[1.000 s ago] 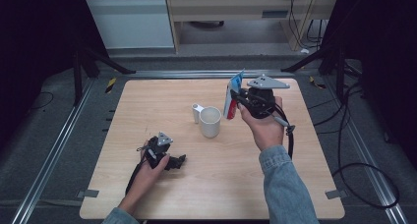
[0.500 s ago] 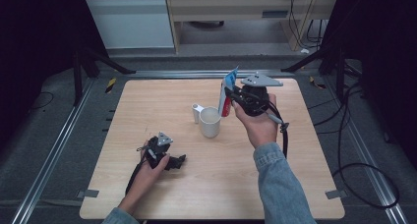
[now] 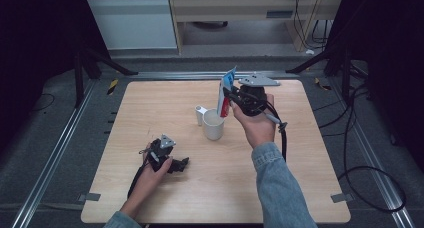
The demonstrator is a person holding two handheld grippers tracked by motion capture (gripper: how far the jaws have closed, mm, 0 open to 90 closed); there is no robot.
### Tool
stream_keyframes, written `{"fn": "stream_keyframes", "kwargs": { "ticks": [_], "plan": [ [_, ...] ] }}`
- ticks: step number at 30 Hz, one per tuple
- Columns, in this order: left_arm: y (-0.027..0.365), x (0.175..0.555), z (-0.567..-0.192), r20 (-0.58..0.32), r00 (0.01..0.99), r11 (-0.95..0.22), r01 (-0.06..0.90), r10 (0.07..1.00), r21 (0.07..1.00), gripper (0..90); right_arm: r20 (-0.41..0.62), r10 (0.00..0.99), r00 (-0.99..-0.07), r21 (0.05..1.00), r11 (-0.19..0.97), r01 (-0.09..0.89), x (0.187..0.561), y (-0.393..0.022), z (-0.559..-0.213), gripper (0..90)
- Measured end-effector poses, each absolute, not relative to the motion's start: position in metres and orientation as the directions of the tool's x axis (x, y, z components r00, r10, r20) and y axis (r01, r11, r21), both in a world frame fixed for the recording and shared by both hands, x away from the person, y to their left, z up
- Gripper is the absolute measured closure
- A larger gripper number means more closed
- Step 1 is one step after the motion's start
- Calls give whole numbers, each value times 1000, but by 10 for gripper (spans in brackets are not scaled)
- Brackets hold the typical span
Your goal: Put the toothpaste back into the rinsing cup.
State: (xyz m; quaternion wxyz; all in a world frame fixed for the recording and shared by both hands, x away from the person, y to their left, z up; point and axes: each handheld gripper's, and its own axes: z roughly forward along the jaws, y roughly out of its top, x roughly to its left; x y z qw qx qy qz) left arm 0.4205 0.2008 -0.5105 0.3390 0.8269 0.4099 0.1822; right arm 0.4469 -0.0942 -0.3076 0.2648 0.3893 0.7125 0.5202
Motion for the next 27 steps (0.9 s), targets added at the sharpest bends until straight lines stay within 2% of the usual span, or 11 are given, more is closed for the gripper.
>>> {"fn": "stream_keyframes", "kwargs": {
  "ticks": [9, 27],
  "plan": [
    [201, 420, -510, 23, 598, -434, 555, 801, 710, 0, 29, 823, -567, 945, 163, 284, 456, -86, -314, 756],
    [201, 421, -510, 24, 599, -436, 554, 800, 710, 0, 42, 815, -578, 922, 191, 337, 479, -68, -347, 755]
  ]
}}
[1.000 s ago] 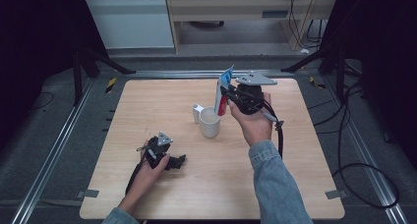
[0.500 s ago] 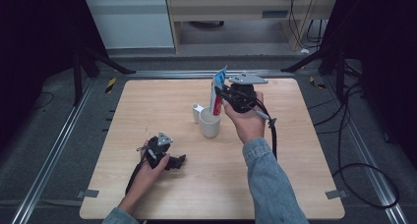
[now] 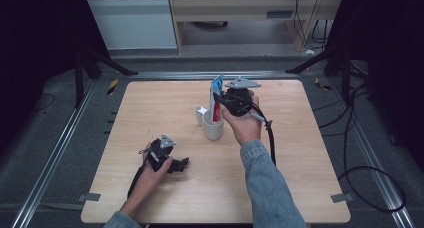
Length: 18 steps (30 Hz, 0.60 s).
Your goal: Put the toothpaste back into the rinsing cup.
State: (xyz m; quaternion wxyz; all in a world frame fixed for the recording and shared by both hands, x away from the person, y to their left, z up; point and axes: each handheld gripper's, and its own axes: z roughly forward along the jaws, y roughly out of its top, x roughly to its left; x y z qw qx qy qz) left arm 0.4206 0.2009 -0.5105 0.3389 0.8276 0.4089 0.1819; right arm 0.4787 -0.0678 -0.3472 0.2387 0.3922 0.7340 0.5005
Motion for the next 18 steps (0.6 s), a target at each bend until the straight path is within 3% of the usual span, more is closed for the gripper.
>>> {"fn": "stream_keyframes", "kwargs": {
  "ticks": [18],
  "plan": [
    [201, 421, -511, 20, 600, -434, 555, 800, 710, 0, 70, 819, -570, 881, 217, 420, 489, -64, -389, 754]
  ]
}}
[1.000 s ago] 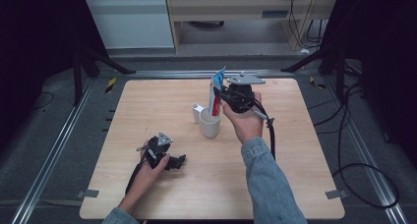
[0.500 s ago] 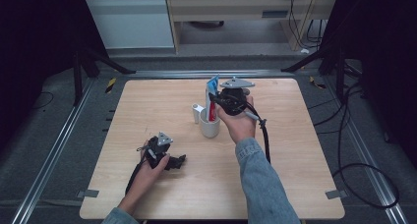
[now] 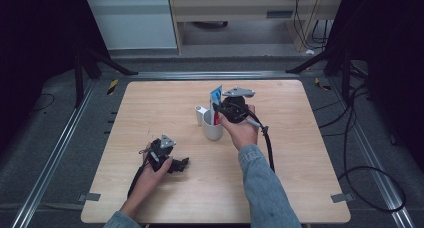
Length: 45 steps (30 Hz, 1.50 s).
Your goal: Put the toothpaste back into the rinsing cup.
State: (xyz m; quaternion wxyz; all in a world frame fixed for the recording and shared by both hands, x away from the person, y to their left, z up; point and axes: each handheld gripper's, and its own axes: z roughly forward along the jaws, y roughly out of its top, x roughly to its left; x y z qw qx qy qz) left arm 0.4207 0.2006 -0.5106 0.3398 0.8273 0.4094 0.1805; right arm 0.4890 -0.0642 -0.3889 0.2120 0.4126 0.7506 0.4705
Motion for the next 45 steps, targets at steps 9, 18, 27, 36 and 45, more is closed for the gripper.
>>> {"fn": "stream_keyframes", "kwargs": {
  "ticks": [9, 18, 27, 36, 45],
  "plan": [
    [201, 421, -511, 21, 600, -435, 554, 800, 710, 0, 92, 815, -572, 869, 215, 446, 492, -62, -399, 754],
    [201, 421, -511, 21, 600, -435, 554, 800, 710, 0, 100, 811, -576, 868, 212, 449, 492, -62, -399, 754],
    [201, 421, -511, 21, 600, -434, 554, 800, 710, 0, 102, 809, -579, 868, 212, 449, 491, -62, -399, 756],
    [201, 421, -511, 21, 600, -435, 554, 800, 710, 0, 137, 802, -581, 864, 190, 466, 491, -62, -400, 758],
    [201, 421, -511, 21, 600, -434, 554, 800, 710, 0, 183, 801, -569, 858, 153, 491, 495, -66, -402, 757]
  ]
}}
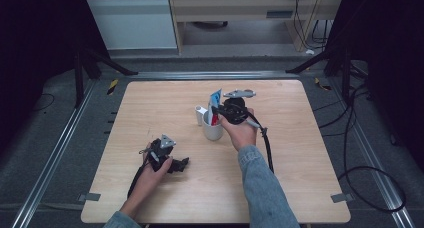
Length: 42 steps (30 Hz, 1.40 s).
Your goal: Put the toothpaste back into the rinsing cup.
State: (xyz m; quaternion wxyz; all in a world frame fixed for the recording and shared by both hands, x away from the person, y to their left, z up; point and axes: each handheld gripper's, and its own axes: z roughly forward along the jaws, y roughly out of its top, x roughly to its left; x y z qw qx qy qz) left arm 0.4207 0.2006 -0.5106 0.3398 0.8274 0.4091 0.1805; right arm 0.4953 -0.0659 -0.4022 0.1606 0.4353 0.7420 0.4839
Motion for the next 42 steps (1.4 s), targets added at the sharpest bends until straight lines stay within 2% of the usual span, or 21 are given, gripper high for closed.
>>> {"fn": "stream_keyframes", "kwargs": {
  "ticks": [17, 42],
  "plan": [
    [201, 421, -511, 20, 601, -435, 554, 799, 710, 0, 257, 803, -537, 837, 92, 539, 503, -77, -404, 748],
    [200, 421, -511, 20, 602, -436, 554, 798, 710, 0, 295, 809, -508, 828, 49, 559, 505, -86, -407, 738]
  ]
}}
